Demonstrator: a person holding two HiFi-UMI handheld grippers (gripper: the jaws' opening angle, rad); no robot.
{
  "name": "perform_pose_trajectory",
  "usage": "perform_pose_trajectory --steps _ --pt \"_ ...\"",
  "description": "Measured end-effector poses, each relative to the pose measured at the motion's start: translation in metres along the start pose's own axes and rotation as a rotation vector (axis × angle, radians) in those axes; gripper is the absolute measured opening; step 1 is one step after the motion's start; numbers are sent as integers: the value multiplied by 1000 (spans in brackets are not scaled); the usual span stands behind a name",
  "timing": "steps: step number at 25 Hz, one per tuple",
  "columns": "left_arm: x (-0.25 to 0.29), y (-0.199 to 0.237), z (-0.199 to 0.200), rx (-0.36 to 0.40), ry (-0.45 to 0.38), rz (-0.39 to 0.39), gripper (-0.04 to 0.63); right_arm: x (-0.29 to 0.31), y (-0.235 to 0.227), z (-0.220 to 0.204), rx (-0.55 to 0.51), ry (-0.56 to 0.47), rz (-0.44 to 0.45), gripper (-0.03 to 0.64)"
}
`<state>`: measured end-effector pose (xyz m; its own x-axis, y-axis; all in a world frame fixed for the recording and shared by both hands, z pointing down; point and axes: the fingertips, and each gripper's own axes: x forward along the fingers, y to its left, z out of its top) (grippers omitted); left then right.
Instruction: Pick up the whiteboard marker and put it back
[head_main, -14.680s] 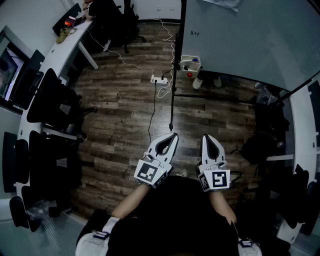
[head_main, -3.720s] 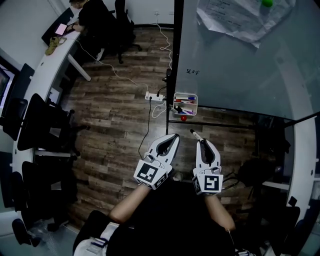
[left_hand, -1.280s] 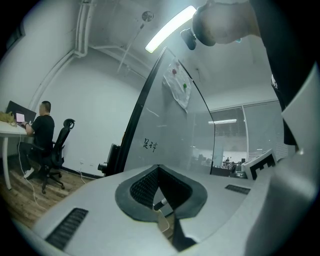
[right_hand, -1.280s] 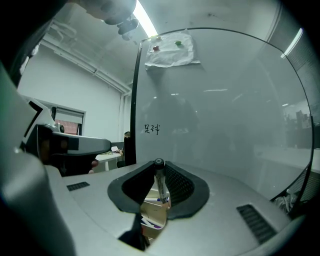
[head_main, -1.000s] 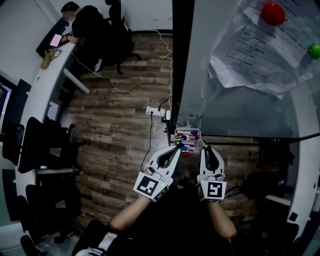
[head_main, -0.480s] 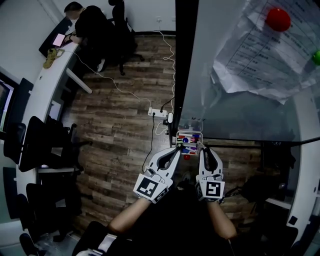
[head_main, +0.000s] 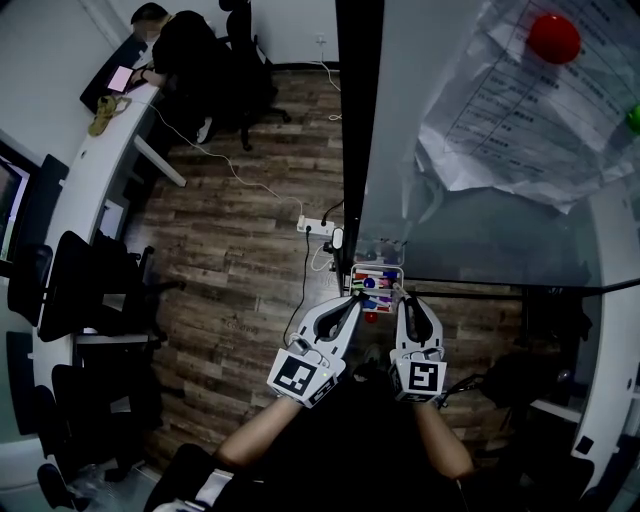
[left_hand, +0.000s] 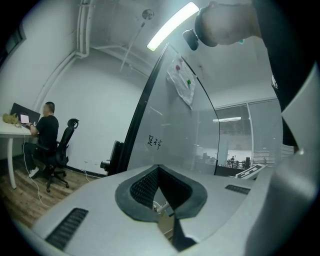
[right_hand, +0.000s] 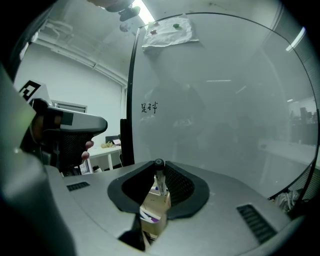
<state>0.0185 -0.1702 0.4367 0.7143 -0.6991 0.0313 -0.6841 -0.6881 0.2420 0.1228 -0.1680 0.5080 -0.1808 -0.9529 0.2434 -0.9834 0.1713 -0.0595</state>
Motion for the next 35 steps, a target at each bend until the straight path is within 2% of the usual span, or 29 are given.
perform_pose_trajectory --steps 16,20,35 --pt "7 0 3 8 -9 16 8 14 1 -17 -14 37 33 78" --pt "6 0 2 8 -9 20 8 15 4 -17 13 39 44 78" --pt "2 4 3 14 -10 37 8 22 6 -21 -16 74 50 80"
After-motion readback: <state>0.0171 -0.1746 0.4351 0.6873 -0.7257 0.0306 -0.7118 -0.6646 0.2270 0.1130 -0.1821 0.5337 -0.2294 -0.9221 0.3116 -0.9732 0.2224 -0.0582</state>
